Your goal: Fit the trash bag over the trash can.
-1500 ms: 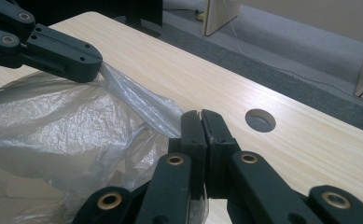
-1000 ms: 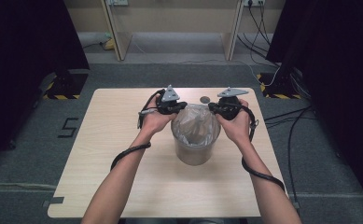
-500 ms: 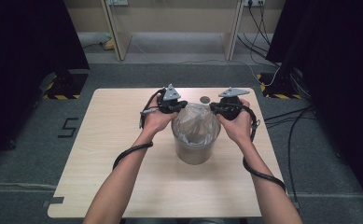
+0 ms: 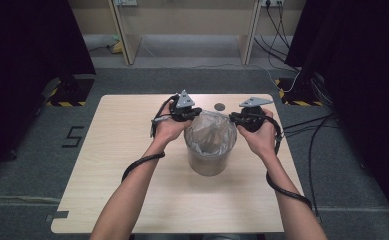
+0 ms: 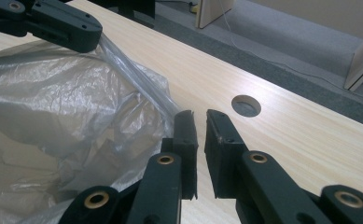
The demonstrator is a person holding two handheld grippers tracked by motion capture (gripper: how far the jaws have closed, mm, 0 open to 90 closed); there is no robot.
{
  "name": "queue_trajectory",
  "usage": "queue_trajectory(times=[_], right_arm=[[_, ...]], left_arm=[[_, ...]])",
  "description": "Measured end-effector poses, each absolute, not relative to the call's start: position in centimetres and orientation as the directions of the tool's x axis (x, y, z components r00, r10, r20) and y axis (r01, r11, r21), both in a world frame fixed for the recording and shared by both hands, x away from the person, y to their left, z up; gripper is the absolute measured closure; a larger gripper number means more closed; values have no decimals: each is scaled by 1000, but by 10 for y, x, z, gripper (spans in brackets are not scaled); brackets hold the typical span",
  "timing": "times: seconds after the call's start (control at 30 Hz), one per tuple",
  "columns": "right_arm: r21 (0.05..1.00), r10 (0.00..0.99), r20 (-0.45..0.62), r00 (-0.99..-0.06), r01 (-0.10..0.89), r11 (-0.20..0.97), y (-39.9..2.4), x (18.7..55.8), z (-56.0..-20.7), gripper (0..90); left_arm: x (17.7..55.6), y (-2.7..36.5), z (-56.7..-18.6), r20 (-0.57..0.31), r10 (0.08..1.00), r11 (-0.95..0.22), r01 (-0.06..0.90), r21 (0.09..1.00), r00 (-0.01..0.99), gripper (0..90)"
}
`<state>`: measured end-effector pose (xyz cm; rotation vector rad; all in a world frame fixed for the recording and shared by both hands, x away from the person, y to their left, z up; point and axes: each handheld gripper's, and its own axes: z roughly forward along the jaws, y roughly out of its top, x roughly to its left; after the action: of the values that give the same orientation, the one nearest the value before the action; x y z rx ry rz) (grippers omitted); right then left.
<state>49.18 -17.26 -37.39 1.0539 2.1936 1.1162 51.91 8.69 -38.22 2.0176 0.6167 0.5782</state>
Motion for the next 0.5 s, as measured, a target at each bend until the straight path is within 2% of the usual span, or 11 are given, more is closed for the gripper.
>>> queue_trajectory(times=[0.5], right_arm=[[811, 791, -30, -611, 448, 377, -189, 489, -380, 766]], left_arm=[[521, 81, -382, 158, 627, -451, 190, 872, 763, 898]])
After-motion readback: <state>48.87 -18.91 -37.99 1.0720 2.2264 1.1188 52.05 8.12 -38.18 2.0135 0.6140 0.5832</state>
